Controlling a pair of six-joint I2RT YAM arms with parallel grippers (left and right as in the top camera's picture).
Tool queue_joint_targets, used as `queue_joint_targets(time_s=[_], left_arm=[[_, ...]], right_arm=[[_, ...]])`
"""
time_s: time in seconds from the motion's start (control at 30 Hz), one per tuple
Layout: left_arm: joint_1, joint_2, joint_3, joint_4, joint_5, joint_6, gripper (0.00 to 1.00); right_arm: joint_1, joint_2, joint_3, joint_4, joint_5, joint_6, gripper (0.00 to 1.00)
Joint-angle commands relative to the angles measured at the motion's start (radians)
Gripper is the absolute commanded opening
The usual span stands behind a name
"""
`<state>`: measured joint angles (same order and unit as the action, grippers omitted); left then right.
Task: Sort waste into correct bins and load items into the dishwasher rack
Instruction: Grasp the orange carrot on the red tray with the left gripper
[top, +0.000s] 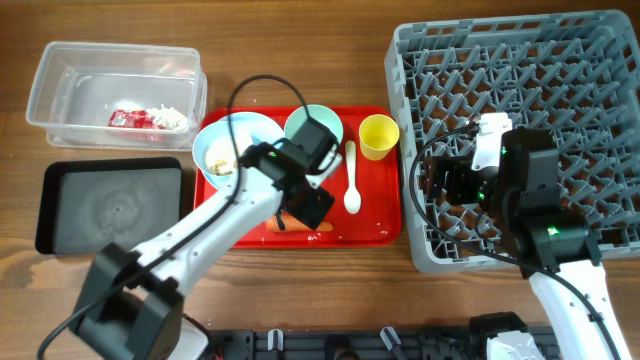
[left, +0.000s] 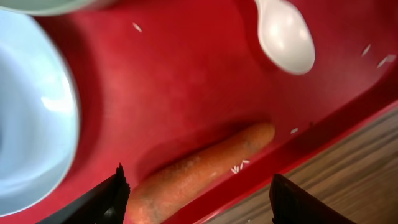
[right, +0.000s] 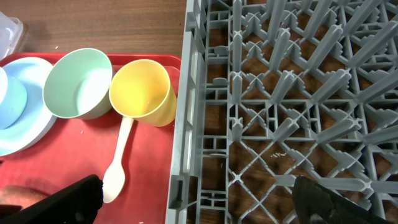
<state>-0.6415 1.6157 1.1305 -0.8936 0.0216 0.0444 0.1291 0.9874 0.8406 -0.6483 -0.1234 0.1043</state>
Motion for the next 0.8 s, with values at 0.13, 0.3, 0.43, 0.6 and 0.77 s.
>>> queue_joint_targets(time_s=[0.13, 0.3, 0.43, 0.6, 0.77], left_arm=[[-0.050, 0.207, -0.001, -0.031, -0.128, 0.060, 0.76], [-0.050, 0.266, -0.001, -0.008, -0.125, 0.053, 0.72], [-0.050, 0.272, -0.001, -0.004, -0.093, 0.052, 0.36], [-0.050, 0.272, -0.001, 0.018, -0.094, 0.002, 0.17], [-0.050, 0.265, 0.005, 0.017, -0.103, -0.005, 0.10]], right_arm=[[0.002, 0.004, 0.018, 0.001, -0.008, 0.003, 1.00], [0.002, 0.004, 0.018, 0.000, -0.008, 0.003, 1.00], [0.002, 0.004, 0.018, 0.000, -0.008, 0.003, 1.00], [0.002, 0.004, 0.018, -0.001, -0.008, 0.004, 1.00], [0.002, 0.004, 0.018, -0.005, -0.008, 0.003, 1.00]])
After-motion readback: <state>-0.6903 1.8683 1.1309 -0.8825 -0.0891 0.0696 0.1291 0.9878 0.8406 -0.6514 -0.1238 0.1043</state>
